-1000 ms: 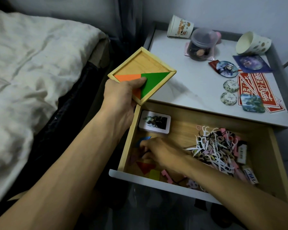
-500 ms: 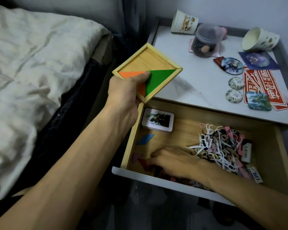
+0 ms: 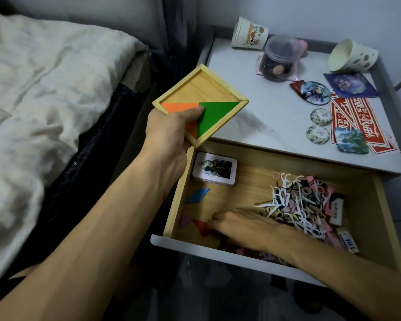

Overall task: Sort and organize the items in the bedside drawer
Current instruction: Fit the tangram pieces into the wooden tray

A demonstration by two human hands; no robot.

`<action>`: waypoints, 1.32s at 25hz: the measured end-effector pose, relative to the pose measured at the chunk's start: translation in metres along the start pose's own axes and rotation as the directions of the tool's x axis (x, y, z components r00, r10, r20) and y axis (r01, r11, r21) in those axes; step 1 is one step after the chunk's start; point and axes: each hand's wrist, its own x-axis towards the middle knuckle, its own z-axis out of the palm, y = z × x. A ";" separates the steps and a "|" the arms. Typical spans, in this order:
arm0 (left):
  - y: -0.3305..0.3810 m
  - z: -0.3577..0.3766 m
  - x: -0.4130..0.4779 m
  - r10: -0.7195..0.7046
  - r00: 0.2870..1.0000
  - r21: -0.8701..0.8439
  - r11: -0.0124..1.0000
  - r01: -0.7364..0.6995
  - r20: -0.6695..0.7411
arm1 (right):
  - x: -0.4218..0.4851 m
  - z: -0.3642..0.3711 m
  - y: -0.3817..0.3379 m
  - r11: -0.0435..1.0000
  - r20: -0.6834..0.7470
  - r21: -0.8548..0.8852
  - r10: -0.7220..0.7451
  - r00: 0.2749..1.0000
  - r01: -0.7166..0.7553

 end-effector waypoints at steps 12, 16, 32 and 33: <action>-0.003 -0.001 0.002 0.012 1.000 0.022 1.000 -0.012 -0.001 | -0.007 0.001 0.005 0.994 -0.045 -0.106 -0.005 0.999 0.001; -0.005 0.000 0.000 0.015 1.000 0.052 0.999 -0.015 0.013 | -0.019 -0.002 0.015 0.999 0.010 -0.011 0.050 0.999 -0.050; -0.021 0.010 -0.019 -0.054 0.975 0.255 0.967 -0.003 0.215 | -0.079 -0.120 0.009 0.577 -0.535 0.810 0.652 0.537 0.106; -0.026 0.014 -0.023 -0.092 0.965 0.294 0.956 0.016 0.247 | -0.082 -0.126 0.010 0.572 -0.550 0.811 0.670 0.499 0.127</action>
